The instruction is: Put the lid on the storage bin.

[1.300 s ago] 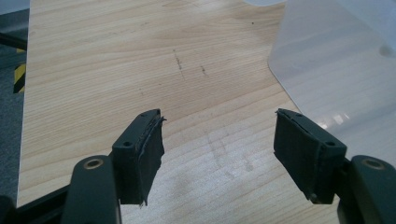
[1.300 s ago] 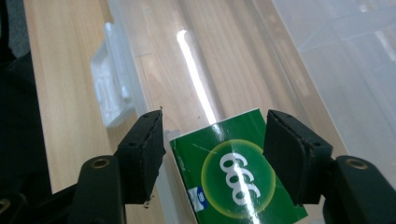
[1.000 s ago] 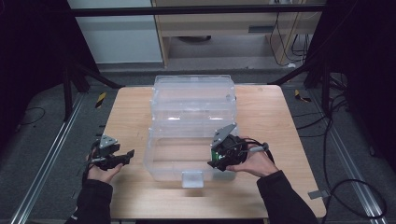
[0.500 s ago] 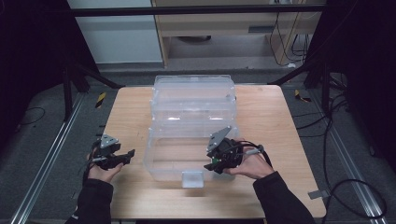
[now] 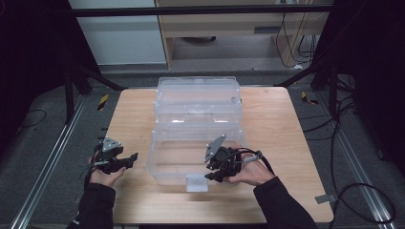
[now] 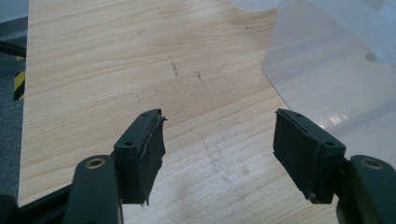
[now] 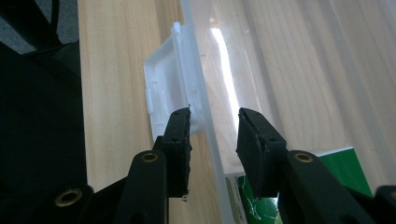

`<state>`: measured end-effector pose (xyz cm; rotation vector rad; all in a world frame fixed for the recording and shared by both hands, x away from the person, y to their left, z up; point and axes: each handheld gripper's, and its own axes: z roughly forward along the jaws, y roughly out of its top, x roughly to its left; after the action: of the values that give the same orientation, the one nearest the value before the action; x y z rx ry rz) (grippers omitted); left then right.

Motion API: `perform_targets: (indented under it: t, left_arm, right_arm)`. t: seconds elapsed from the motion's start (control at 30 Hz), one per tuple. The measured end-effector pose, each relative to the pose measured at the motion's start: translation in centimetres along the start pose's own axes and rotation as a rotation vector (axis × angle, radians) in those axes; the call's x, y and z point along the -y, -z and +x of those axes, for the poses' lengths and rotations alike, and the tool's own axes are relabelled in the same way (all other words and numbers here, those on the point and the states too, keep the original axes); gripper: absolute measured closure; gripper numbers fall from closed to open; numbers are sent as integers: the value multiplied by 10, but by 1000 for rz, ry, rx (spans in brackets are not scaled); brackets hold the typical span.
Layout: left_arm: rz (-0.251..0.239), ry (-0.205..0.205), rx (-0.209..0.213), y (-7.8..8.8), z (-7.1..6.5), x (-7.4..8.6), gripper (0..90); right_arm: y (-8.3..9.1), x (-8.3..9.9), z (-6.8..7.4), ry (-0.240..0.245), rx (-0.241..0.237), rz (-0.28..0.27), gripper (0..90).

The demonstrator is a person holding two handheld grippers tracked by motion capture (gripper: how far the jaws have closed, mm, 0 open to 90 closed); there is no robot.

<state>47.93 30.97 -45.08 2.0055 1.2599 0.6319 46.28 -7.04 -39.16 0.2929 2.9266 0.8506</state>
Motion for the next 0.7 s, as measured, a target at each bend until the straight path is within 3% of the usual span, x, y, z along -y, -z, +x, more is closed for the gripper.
perform_targets:
  t: [0.1, 0.43, 0.7]
  left_arm:
    - [-1, 1, 1, 0, 0, 0, 327]
    - [-13, -6, 4, 3, -1, -3, 332]
    - [-38, -42, 26, 10, -3, -14, 342]
  right_arm:
    - [0, 0, 1, 2, -24, -2, 647]
    - [-10, -2, 2, 10, -26, 58, 681]
    - [-14, -3, 2, 13, -32, 75, 705]
